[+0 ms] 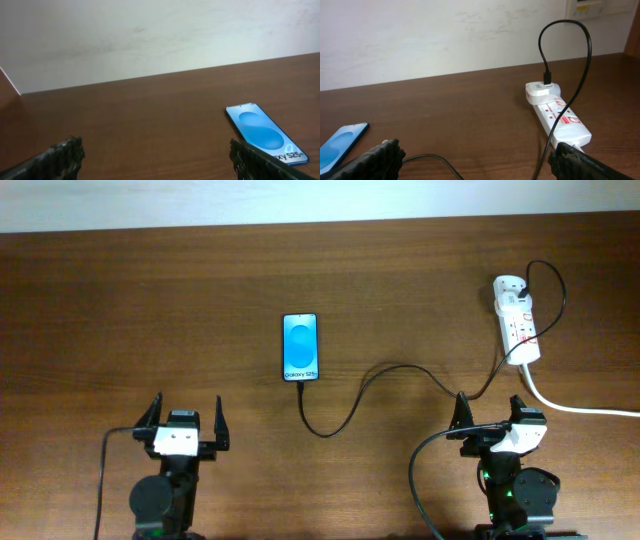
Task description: Plug charger to phone and switch on socket
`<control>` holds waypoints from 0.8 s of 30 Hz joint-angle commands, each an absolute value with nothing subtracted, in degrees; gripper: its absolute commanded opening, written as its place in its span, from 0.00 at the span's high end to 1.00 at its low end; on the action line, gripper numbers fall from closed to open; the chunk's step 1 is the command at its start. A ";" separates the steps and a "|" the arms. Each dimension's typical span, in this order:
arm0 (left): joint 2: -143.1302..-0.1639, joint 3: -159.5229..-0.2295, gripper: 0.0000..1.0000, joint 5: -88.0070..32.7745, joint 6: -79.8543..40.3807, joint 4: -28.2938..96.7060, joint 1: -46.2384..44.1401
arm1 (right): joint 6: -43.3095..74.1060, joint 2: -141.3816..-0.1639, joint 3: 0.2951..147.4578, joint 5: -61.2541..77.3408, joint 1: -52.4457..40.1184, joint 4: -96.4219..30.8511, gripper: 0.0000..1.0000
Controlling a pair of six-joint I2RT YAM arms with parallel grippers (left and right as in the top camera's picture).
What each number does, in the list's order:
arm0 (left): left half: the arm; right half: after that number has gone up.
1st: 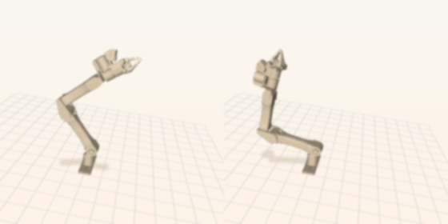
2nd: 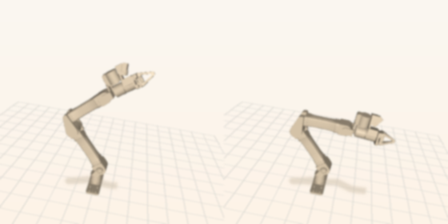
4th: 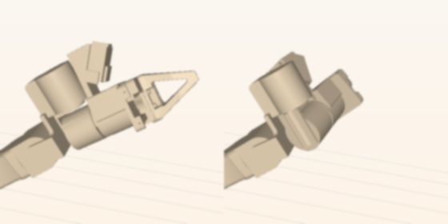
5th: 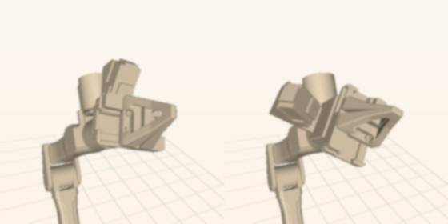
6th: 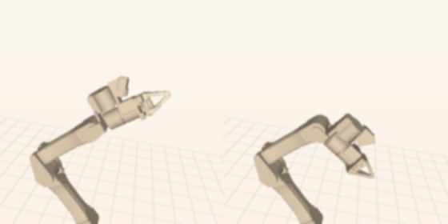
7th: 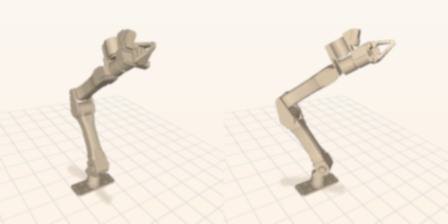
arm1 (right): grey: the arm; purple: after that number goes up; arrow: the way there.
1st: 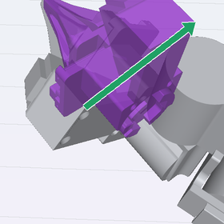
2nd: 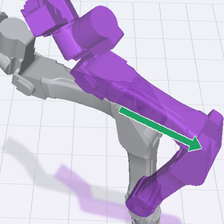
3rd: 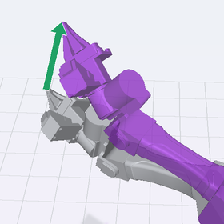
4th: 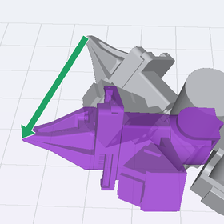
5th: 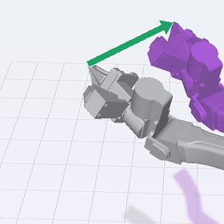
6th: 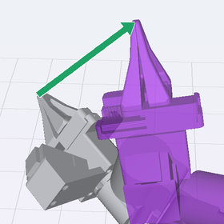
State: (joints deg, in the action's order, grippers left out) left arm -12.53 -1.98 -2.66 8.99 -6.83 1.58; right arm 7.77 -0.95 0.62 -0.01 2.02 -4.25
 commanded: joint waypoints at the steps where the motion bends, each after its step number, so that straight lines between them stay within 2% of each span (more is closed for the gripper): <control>1: -6.74 -0.47 0.01 -1.15 10.04 -3.57 1.17 | 7.97 -0.51 0.32 -0.32 1.50 -4.64 0.02; 6: -0.30 -0.47 0.01 -0.14 10.02 4.69 -0.71 | 7.99 -0.51 0.32 -0.32 1.50 -4.64 0.02; 24: -0.30 -0.49 0.01 -0.19 9.98 4.80 -1.45 | 7.97 -0.51 0.32 -0.30 1.52 -4.64 0.02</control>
State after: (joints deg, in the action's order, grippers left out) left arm -0.89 -0.62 -0.60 9.28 4.34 -1.17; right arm 7.77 -0.91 0.62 -0.01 2.02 -4.25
